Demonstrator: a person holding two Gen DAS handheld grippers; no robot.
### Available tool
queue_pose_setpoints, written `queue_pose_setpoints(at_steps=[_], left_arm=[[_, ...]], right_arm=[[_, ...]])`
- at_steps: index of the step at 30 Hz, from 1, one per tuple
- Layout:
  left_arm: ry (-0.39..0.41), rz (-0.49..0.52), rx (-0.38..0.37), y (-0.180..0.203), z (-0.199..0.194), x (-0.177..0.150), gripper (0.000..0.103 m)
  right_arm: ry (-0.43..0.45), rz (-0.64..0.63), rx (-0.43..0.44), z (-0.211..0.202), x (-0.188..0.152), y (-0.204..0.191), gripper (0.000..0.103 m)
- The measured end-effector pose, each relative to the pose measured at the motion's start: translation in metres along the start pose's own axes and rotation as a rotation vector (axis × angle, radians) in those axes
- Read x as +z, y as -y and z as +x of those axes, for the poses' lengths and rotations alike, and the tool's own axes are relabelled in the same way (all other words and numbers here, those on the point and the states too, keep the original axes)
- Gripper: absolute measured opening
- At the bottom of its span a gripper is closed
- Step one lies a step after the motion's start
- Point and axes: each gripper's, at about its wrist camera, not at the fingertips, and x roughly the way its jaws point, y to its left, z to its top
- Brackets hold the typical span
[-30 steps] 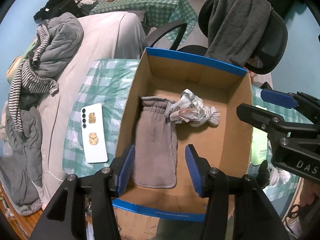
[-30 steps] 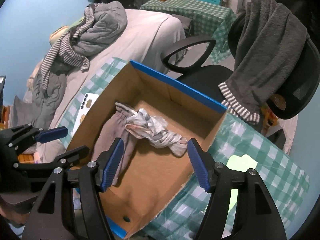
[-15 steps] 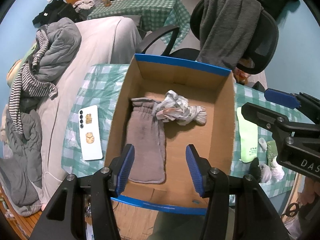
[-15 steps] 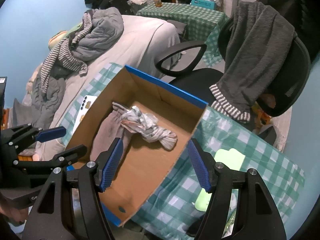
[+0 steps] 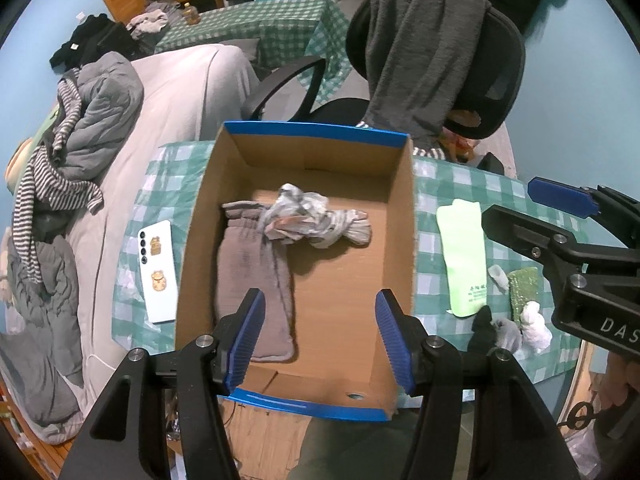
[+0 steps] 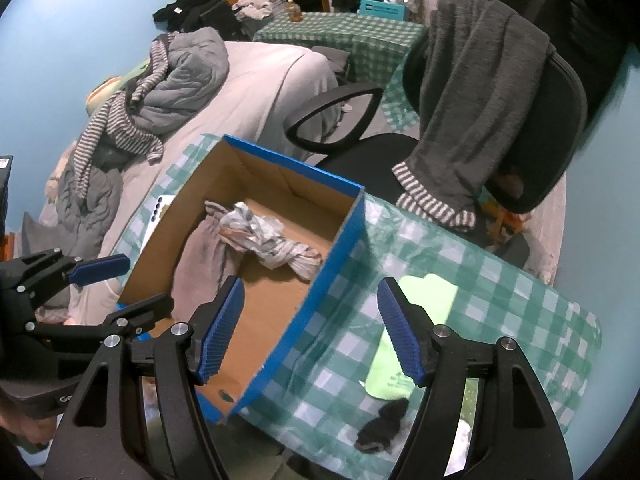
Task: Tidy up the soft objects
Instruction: 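Move the left tool to the black sock while the right tool approaches the white plastic bundle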
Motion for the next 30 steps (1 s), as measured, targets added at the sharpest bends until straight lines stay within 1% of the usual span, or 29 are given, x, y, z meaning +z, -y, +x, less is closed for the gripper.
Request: queue_pose_setpoints(at_steps=[5,13,24,27,30], left_arm=[[0.001,0.018,-0.008,0.018,-0.003,-0.001,0.059],[-0.018,0.061,-0.023,0.054,0.0,-0.004,0.059],[-0.079,0.142,-0.066,0.108,0.017,-0.015,0.061],[-0.102,0.157,-0.079,0.119,0.025,-0.018,0.064],[-0.114,0.175,-0.078,0.128,0.032,-0.021,0.065]], right_arm=[[-0.003,0.025,-0.018,-0.011,-0.014,0.022,0.071],[-0.017,0.077,-0.052,-0.023,-0.038,0.061,0.071],[-0.038,0.143,-0.092,-0.041,-0.076,0.109,0.071],[-0.045,0.165,-0.104,-0.045,-0.09,0.123,0.071],[-0.051,0.181,-0.118,-0.046,-0.104,0.134,0.071]])
